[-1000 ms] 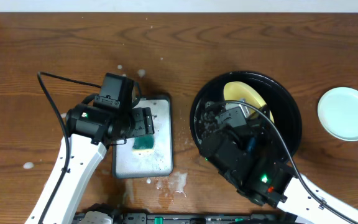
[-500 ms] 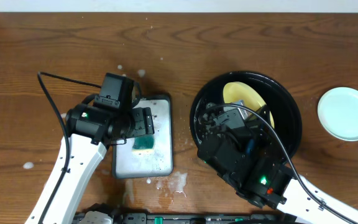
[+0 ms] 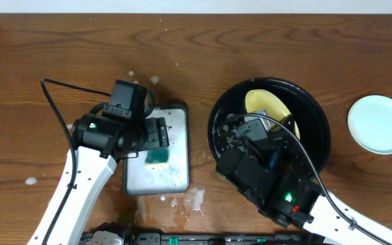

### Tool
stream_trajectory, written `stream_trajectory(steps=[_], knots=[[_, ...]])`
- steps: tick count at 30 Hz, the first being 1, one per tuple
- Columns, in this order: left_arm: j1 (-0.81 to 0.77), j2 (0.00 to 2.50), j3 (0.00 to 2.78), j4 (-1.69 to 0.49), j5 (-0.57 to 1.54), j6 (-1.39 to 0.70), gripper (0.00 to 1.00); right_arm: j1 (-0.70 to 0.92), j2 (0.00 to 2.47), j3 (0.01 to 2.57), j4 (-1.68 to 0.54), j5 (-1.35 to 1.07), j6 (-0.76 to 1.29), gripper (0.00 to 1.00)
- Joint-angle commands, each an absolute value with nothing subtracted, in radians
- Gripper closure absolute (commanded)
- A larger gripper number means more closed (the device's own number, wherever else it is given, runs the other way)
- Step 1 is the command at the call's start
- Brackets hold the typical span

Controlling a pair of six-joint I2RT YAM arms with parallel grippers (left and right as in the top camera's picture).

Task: Clean dirty plates on tray and stack at the side
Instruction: 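Lift the yellow plate with the right gripper and stack it on the green plates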

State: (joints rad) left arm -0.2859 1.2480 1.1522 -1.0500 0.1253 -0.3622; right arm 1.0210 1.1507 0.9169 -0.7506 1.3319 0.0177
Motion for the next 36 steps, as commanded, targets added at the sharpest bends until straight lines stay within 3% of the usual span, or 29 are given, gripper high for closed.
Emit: stream_trajectory(steps=[1,13,30,34,36], knots=[[-0.284,1.248,1.162,-1.054,0.123,-0.355,0.17,0.99,1.143,0.923,-0.748,1.309,0.059,0.99],[-0.284,1.248,1.162,-1.054,0.123,-0.355,0.17,0.694,1.143,0.923,-0.718,1.035,0.118,0.99],[-0.284,1.248,1.162,-1.054,0.123,-0.356,0.17,0.625,1.143,0.923,-0.711,1.03,0.187,0.99],[-0.284,1.248,1.162,-1.054,0.123,-0.355,0.16,0.46,1.143,0.923,-0.695,0.91,0.293,0.99],[-0.284,1.248,1.162,-1.054,0.123,-0.356,0.16,0.292,1.143,0.923,-0.656,0.711,0.295,0.99]])
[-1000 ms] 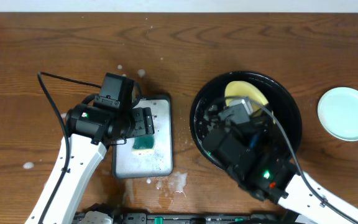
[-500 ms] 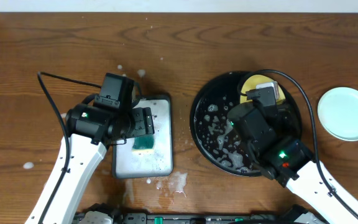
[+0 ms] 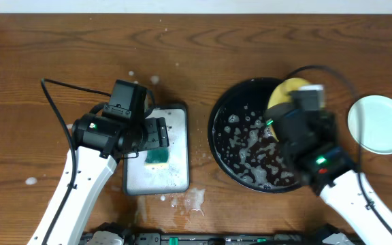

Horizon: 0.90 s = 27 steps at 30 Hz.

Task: Clean dirty plates on tray and stack at the side
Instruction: 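Lift the yellow plate with the right gripper and stack it on the green plates, then release the yellow plate and withdraw the right gripper toward the tray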

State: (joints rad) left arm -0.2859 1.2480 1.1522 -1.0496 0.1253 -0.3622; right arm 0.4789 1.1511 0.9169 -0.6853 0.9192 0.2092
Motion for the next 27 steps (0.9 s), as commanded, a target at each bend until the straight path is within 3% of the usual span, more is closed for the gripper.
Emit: stream_trajectory(steps=[1,8,11,15,21,23,24,27], knots=[[-0.284,1.248,1.162,-1.054,0.123,-0.355,0.16,0.218,1.144,0.923,-0.641,0.612,0.295,0.99],[-0.284,1.248,1.162,-1.054,0.123,-0.356,0.16,-0.43,1.214,0.923,-0.517,-0.126,0.286,0.99],[-0.284,1.248,1.162,-1.054,0.123,-0.355,0.16,-0.623,1.283,0.923,-0.49,-0.209,0.345,0.99],[-0.284,1.248,1.162,-1.054,0.123,-0.355,0.16,-0.797,1.416,0.923,-0.447,-0.211,0.364,0.99],[-0.284,1.248,1.162,-1.054,0.123,-0.355,0.16,-0.895,1.558,0.923,-0.342,-0.284,0.348,0.99],[-0.284,1.248,1.162,-1.054,0.123,-0.355,0.16,-0.898,1.557,0.924,-0.278,-0.435,0.329,0.62],[-0.284,1.248,1.162,-1.054,0.123,-0.355,0.16,-0.894,1.549,0.93,-0.254,-0.513,0.347,0.55],[-0.284,1.248,1.162,-1.054,0.123,-0.355,0.16,-0.849,1.494,0.958,-0.237,-0.694,0.387,0.56]])
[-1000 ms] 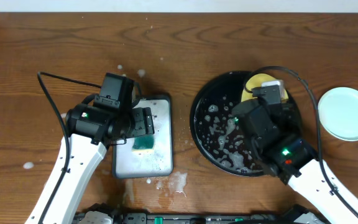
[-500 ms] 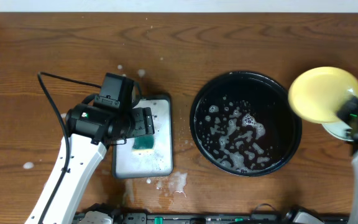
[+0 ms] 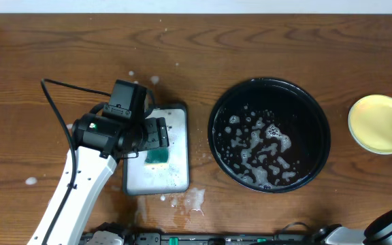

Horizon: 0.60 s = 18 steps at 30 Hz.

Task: Clean dirty plates on tray and stack at the side
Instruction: 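Release the yellow plate and withdraw the right gripper toward the tray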

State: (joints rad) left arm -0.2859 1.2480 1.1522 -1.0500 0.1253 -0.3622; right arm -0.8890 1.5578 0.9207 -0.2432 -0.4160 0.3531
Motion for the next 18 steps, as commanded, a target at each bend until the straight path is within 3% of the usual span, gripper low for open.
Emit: stream_trajectory(steps=[1,7,11,12,13,18], knots=[[-0.284,1.248,1.162,-1.054,0.123,-0.355,0.16,-0.818,1.46,0.964,-0.245,-0.742,0.389,0.56],[-0.284,1.248,1.162,-1.054,0.123,-0.355,0.16,-0.553,1.189,0.966,-0.37,-0.824,0.377,0.59],[-0.284,1.248,1.162,-1.054,0.123,-0.355,0.16,-0.306,0.974,0.966,-0.453,-0.809,0.305,0.53],[-0.284,1.248,1.162,-1.054,0.123,-0.355,0.16,-0.222,0.902,0.966,-0.479,-0.784,0.298,0.37],[-0.284,1.248,1.162,-1.054,0.123,-0.355,0.16,-0.162,0.85,0.966,-0.505,-0.756,0.298,0.01],[-0.284,1.248,1.162,-1.054,0.123,-0.355,0.16,0.053,0.631,0.966,-0.6,-0.828,0.313,0.01]])
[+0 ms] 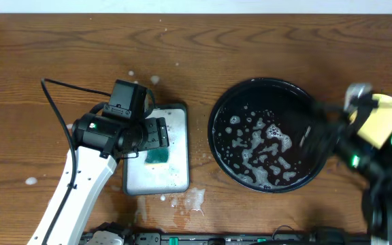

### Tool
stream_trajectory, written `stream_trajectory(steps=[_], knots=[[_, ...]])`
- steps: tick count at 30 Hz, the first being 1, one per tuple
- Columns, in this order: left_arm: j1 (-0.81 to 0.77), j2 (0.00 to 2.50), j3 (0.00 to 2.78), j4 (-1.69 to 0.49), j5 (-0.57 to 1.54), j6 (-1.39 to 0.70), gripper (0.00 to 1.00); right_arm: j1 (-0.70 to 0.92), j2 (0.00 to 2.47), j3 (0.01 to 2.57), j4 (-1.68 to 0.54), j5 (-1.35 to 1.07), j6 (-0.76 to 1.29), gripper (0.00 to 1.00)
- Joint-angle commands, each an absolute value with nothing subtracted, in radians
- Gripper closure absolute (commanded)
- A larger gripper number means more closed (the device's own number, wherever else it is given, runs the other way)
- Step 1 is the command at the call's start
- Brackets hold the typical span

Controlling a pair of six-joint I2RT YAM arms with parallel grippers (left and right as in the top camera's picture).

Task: Clean dirty plates on tray and stack at the side
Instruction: 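Release the yellow plate and withdraw the right gripper toward the tray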

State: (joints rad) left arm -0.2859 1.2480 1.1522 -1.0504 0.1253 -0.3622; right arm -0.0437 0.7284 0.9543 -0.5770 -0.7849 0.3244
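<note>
A yellow plate (386, 117) lies at the table's right side, half covered by my right arm. The white plate under it does not show. The right arm is a blur reaching from the bottom right across that plate to the right rim of the black basin (214, 129). My right gripper (313, 133) is smeared, and its jaws cannot be read. The basin holds only soapy water. My left gripper (156, 133) hovers open over a small metal tray (175, 178), just behind a green sponge (158, 157) lying on it.
Foam spots and a wet patch (192, 199) mark the wood in front of the metal tray. A black cable (67, 85) loops from the left arm across the table.
The right arm, then nearly out of view at the right edge, now stretches over the yellow plate toward the basin. The plate, the left arm and the sponge have not moved.
My right gripper was down in the basin at the yellow plate. Then it held the plate over the basin's far right rim. After that the plate lay on the white plate at the right. The left arm stayed still over the sponge throughout.
</note>
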Motion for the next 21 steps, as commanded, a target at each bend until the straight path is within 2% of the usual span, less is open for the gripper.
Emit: stream_trajectory(steps=[1,3,7,9,13,21], knots=[[-0.284,1.248,1.162,-1.054,0.123,-0.355,0.16,0.08,0.596,0.966,-0.601,-0.825,0.312,0.01],[-0.284,1.248,1.162,-1.054,0.123,-0.355,0.16,0.11,0.539,0.966,-0.603,-0.807,0.271,0.01],[-0.284,1.248,1.162,-1.054,0.123,-0.355,0.16,0.113,0.446,0.966,-0.695,-0.777,-0.055,0.01],[-0.284,1.248,1.162,-1.054,0.123,-0.355,0.16,0.118,0.414,0.954,-0.735,-0.657,-0.17,0.01],[-0.284,1.248,1.162,-1.054,0.123,-0.355,0.16,0.113,0.297,0.805,-0.682,-0.352,-0.189,0.01],[-0.284,1.248,1.162,-1.054,0.123,-0.355,0.16,0.06,0.049,0.444,-0.518,-0.283,-0.173,0.01]])
